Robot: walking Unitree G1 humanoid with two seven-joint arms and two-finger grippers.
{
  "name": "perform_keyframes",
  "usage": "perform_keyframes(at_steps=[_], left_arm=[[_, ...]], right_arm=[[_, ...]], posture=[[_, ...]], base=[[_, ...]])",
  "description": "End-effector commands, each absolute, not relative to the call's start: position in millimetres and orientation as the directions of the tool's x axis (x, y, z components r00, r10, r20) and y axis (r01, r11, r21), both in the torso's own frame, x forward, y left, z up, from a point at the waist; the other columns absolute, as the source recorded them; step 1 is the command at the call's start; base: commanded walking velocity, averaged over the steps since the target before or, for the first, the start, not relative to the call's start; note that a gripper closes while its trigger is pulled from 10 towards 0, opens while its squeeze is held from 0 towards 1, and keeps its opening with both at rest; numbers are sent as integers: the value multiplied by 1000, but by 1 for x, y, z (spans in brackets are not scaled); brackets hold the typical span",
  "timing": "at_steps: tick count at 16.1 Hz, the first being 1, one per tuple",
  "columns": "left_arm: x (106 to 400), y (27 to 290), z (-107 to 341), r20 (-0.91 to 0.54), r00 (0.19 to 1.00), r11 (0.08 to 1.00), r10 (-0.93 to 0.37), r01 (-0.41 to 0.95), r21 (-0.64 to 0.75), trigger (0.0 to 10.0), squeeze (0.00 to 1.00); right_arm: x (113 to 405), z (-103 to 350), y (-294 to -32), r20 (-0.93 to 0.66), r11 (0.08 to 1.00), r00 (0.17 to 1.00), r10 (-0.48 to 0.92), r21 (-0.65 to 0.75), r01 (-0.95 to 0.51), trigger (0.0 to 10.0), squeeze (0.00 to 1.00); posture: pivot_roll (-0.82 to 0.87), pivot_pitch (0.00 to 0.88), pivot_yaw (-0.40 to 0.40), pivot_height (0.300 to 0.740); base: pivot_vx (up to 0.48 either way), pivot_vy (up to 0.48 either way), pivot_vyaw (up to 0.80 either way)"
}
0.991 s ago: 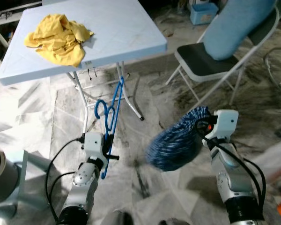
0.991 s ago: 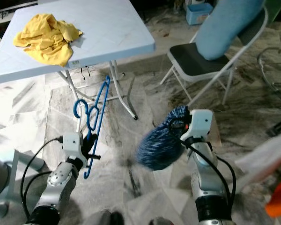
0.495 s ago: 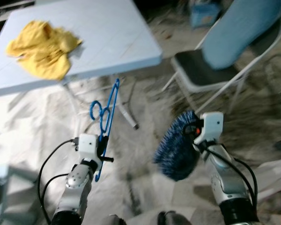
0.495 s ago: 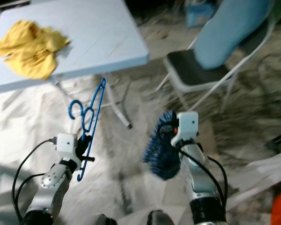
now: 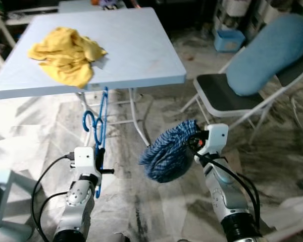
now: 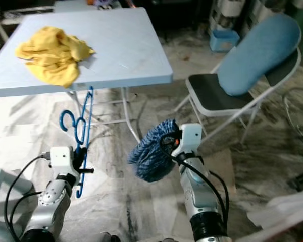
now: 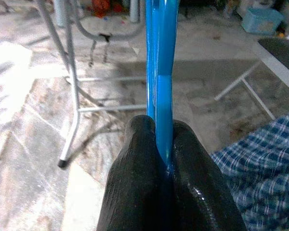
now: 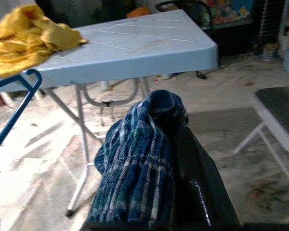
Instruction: Hang hanger
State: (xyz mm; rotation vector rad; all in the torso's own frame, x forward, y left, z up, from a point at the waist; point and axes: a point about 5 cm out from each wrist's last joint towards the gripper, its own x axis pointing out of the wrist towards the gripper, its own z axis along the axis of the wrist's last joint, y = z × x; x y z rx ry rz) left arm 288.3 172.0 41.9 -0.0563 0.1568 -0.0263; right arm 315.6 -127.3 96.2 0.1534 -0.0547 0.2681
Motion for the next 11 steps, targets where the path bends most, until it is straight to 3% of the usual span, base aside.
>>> perform_keyframes(at_steps=[1, 11], left_arm=[[292, 174, 46, -138, 990, 999, -17, 10, -51, 10000, 0], [300, 165, 49, -146, 989, 993, -31, 14, -120, 10000, 0]], right_arm=[[319, 101, -129, 106, 950, 962, 253, 160, -268, 10000, 0], [326, 104, -128, 133, 946, 963, 235, 195, -258, 10000, 0]], posture=[[134, 27, 0, 740], [105, 70, 8, 740]], base=[[0, 0, 0], [0, 0, 0]])
